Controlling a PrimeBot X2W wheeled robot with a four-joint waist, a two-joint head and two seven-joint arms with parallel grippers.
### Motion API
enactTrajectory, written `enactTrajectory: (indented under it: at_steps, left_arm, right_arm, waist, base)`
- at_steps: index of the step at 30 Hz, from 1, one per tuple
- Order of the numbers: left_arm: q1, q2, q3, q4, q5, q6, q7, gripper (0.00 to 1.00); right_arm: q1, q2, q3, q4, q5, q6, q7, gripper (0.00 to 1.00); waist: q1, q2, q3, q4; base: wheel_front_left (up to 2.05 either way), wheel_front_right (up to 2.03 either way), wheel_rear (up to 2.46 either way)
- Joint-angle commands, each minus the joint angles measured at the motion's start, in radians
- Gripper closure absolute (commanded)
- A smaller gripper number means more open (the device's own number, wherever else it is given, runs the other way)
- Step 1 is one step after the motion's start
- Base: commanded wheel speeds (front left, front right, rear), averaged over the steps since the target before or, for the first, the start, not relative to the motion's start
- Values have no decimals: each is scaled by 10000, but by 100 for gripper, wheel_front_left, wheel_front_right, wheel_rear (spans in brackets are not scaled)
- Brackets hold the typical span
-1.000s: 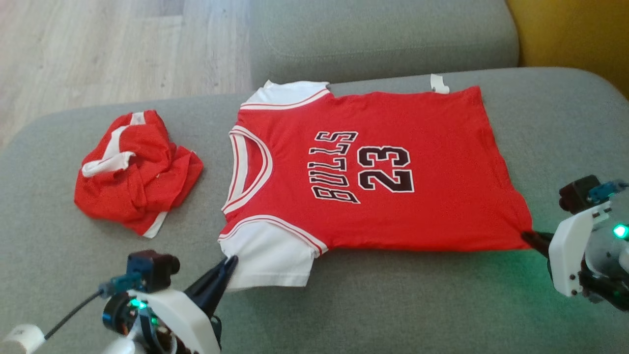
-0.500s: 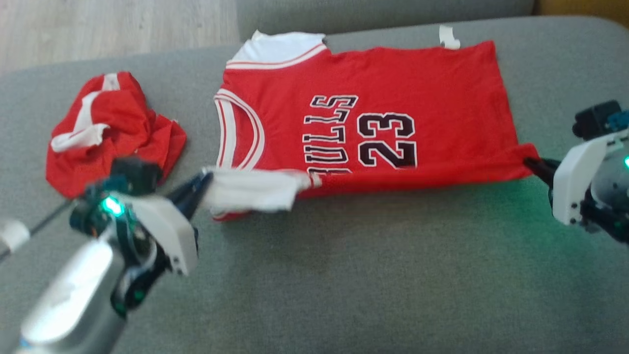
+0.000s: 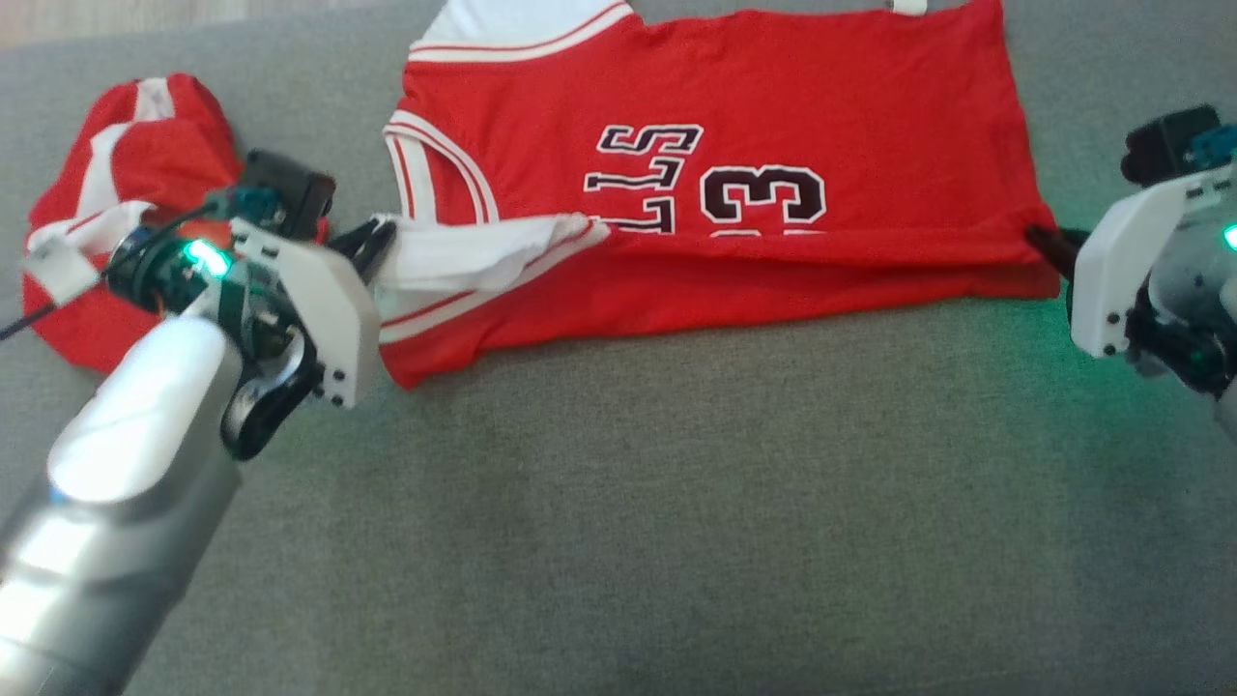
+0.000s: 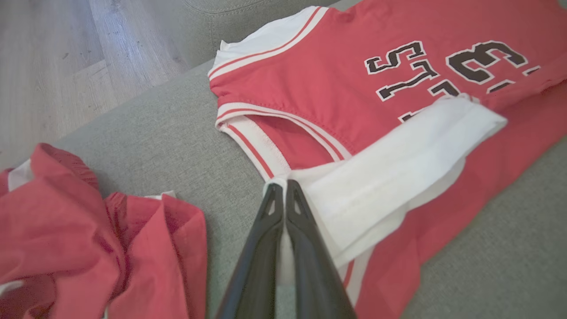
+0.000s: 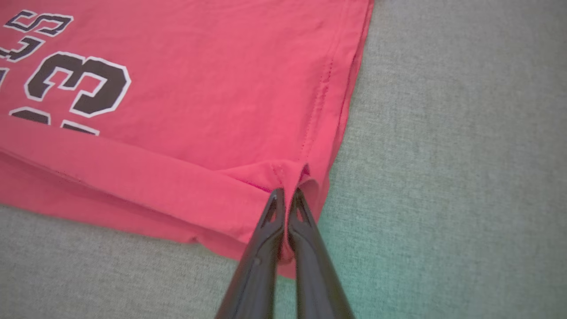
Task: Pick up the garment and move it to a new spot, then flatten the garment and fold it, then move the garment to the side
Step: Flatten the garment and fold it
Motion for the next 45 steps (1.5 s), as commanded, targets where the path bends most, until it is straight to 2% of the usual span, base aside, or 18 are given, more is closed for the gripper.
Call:
enactTrajectory:
  at_steps: [1, 3, 4, 5, 7, 9, 10, 11, 13, 19, 23, 26, 30, 31, 34, 39, 40, 45]
  left_arm:
    - [-725, 267, 314, -98, 114, -16, -118, 100]
    - [-1069, 160, 107, 201, 206, -35, -272, 100]
    - [-1262, 105, 32, 353, 295, -40, -433, 51]
    - [-1471, 42, -9, 515, 417, -42, -670, 0]
    - [-1873, -174, 42, 907, 613, 49, -1268, 0]
    - [-2271, -446, 227, 1289, 795, 327, -2125, 0]
    - [-2450, -589, 339, 1465, 872, 483, -2625, 0]
    - [-2709, -902, 628, 1790, 914, 813, -3687, 0]
    - [-2829, -1189, 884, 2077, 866, 1036, -4638, 0]
    - [-2477, -1766, 1426, 2500, 534, 1181, -6761, 0]
    - [-1686, -1958, 1819, 2200, 426, 1339, -7150, 0]
    - [-815, -2082, 2389, 1307, 545, 1571, -7191, 0]
    - [872, -2401, 3305, -263, 1056, 1839, -7196, 0]
    - [872, -2401, 3305, -263, 1056, 1839, -7196, 0]
    - [2132, -2705, 3681, -1150, 1640, 1860, -7197, 0]
    - [3850, -3326, 4302, -1731, 2173, 1789, -7198, 0]
    - [4294, -3521, 4570, -1808, 2290, 1768, -7198, 0]
    - [4715, -3780, 4929, -1749, 2647, 1589, -7198, 0]
  right_arm:
    - [-247, -132, -16, -35, -43, -7, -33, 100]
    - [-484, -76, -58, 200, -81, -7, -170, 100]
    - [-649, -47, -97, 337, -198, -7, -401, 42]
    - [-798, 19, -170, 527, -262, -7, -598, 0]
    - [-1075, 220, -320, 880, -325, -7, -972, 0]
    - [-1360, 427, -490, 1227, -414, -7, -1463, 0]
    - [-1502, 515, -575, 1397, -501, -7, -1799, 0]
    - [-1725, 691, -741, 1741, -692, -7, -2572, 0]
    - [-1819, 841, -862, 1985, -833, -7, -3338, 0]
    - [-1702, 1130, -1390, 2614, -1257, -7, -5996, 0]
    - [-1367, 1265, -2297, 2356, -1642, -7, -6489, 0]
    - [-633, 1209, -3763, 1117, -2730, -7, -6501, 0]
    - [1318, 1742, -5855, -500, -4323, -7, -6504, 0]
    - [1318, 1742, -5855, -500, -4323, -7, -6504, 0]
    - [2794, 2392, -6997, -1474, -5374, -7, -6505, 0]
    - [4672, 3442, -8134, -2482, -6605, -7, -6506, 0]
    - [5189, 3814, -8424, -2821, -6921, -7, -6506, 0]
    - [5778, 4376, -8852, -3422, -7481, -7, -6505, 0]
  waist:
    - [-2, 0, 166, -41]
    - [-2, 0, 308, -54]
    - [-2, 0, 375, -57]
    - [-2, 0, 447, -59]
    - [-2, 0, 550, -55]
    - [-2, 0, 615, -51]
    - [-2, 0, 633, -42]
    - [-2, 0, 616, -22]
    - [-2, 0, 529, 11]
    - [-2, 0, -40, 133]
    - [-2, 0, -500, 123]
    - [-2, 0, -780, 83]
    - [-2, 0, -1170, 41]
    - [-2, 0, -1170, 41]
    - [-2, 0, -1449, 16]
    - [-2, 0, -1828, -42]
    - [-2, 0, -1903, -90]
    - [-2, 0, -1830, -195]
  base:
    - [0, 0, 0]
    - [0, 0, 0]
    - [0, 0, 0]
    - [0, 0, 0]
    - [0, 0, 0]
    - [0, 0, 0]
    - [0, 0, 0]
    - [0, 0, 0]
    - [0, 0, 0]
    - [0, 0, 0]
    - [0, 0, 0]
    - [0, 0, 0]
    - [0, 0, 0]
    - [0, 0, 0]
    - [0, 0, 0]
    - [0, 0, 0]
    - [0, 0, 0]
    - [0, 0, 0]
